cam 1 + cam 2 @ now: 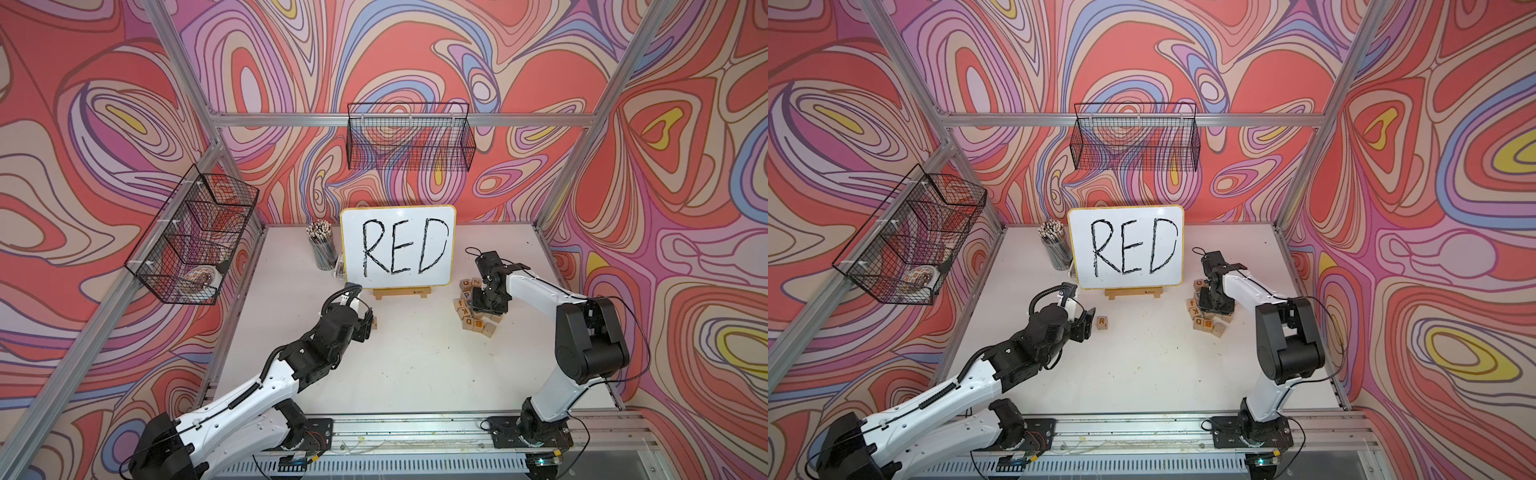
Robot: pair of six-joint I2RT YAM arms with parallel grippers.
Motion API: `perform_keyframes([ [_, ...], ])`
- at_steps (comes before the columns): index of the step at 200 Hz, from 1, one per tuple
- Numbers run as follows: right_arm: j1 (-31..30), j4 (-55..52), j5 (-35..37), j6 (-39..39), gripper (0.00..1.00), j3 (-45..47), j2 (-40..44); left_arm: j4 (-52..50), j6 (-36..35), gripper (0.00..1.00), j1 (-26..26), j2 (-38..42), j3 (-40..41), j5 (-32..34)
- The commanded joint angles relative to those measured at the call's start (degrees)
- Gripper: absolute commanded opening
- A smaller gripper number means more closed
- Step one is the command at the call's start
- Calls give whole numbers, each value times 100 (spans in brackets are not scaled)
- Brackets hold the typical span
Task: Assemble the uppercase word "red" with letter blocks
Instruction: Pick up the letter block from the center of the board.
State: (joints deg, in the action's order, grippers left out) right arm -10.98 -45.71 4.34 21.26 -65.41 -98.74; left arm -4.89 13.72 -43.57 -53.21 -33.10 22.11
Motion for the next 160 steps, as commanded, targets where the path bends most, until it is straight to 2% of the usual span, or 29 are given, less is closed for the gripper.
perform_keyframes([
  [1,9,-78,261,25,43,37,64,-62,-43,74,-20,-15,-43,70],
  [36,-47,-78,15,-36,44,-117,194,-150,-47,74,-11,142,35,153],
  [75,-513,-396,127,-102,46,-474,185,-153,25,74,15,197,110,154],
  [160,-520,-224,209,78,45,-180,49,-245,8,74,43,338,155,189],
])
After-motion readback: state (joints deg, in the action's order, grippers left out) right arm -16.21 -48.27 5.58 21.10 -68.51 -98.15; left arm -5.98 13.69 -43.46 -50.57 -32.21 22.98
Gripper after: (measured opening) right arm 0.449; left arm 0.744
